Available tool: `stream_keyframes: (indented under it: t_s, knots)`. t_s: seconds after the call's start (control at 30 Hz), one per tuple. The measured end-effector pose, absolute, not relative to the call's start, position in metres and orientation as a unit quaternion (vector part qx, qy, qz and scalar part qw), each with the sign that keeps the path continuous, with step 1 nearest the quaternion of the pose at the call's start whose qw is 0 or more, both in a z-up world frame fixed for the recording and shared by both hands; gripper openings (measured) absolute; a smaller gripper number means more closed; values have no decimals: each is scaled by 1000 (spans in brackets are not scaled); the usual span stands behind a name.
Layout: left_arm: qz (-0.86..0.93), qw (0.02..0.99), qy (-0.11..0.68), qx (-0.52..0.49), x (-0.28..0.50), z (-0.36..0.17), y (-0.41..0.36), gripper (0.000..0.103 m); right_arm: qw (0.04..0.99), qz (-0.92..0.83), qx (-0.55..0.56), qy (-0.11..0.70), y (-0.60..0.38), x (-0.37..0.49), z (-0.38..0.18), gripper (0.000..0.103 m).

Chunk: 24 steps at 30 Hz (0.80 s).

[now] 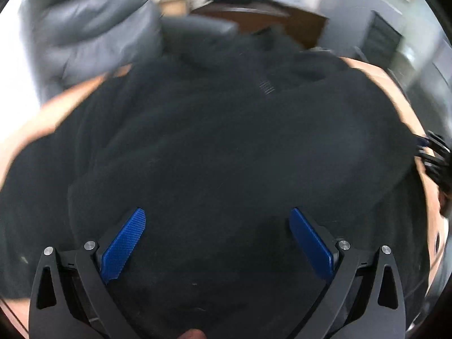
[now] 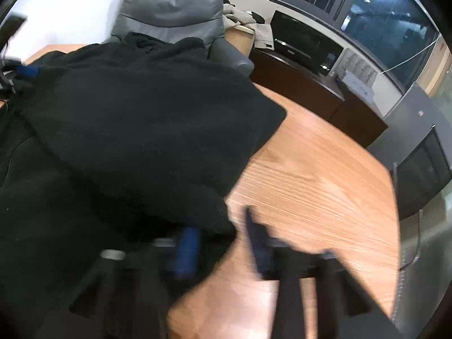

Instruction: Fold clothes

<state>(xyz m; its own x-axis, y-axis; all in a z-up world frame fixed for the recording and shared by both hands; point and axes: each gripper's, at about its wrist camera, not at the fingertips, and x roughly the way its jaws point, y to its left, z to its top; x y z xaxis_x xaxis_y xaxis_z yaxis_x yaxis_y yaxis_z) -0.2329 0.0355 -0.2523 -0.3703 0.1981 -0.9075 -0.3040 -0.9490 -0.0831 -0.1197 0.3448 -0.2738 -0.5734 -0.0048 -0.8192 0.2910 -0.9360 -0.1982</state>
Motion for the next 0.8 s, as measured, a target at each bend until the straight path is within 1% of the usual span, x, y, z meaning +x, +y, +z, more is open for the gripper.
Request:
stream_keyframes:
  t_s: [0.03, 0.17, 0.3, 0.33, 0.37, 0.4, 0.43, 0.5, 0.6, 0.67, 0.73, 0.8]
  knots:
    - [827, 146, 38, -542, -232, -258, 32, 103, 81, -882, 438, 152, 348, -118, -270, 17]
    - [839, 143, 31, -524, -216, -258, 45, 103, 49, -913, 378, 145, 365, -102, -241, 16]
    - [848, 127, 58, -511, -204, -263, 62, 103, 34, -877, 456, 150, 382, -103, -291, 17]
    - [847, 130, 51, -513, -203, -262, 60, 103, 29, -884, 442, 150, 383, -98, -286, 28]
    - [846, 133, 43, -515, -202, -260, 57, 103, 26, -886, 440, 145, 385, -94, -277, 35]
    - [844, 138, 38, -518, -202, -258, 54, 103, 22, -888, 439, 135, 389, -88, -267, 51]
    - [841, 144, 33, -521, -202, -255, 52, 103, 19, -890, 438, 125, 393, -82, -257, 62]
    - [837, 159, 38, -522, -198, -243, 49, 103, 31, -897, 428, 105, 404, -67, -227, 68]
    - [843, 206, 40, -495, -193, -230, 47, 103, 95, -909, 403, 57, 415, -65, -182, 69]
    - [834, 200, 45, -511, -197, -244, 47, 103, 148, -905, 398, 38, 402, -99, -173, 72]
    - [825, 194, 50, -529, -202, -258, 47, 103, 196, -897, 396, 22, 388, -134, -168, 72]
    - [838, 192, 69, -507, -195, -260, 51, 103, 208, -871, 445, 29, 376, -198, -199, 72]
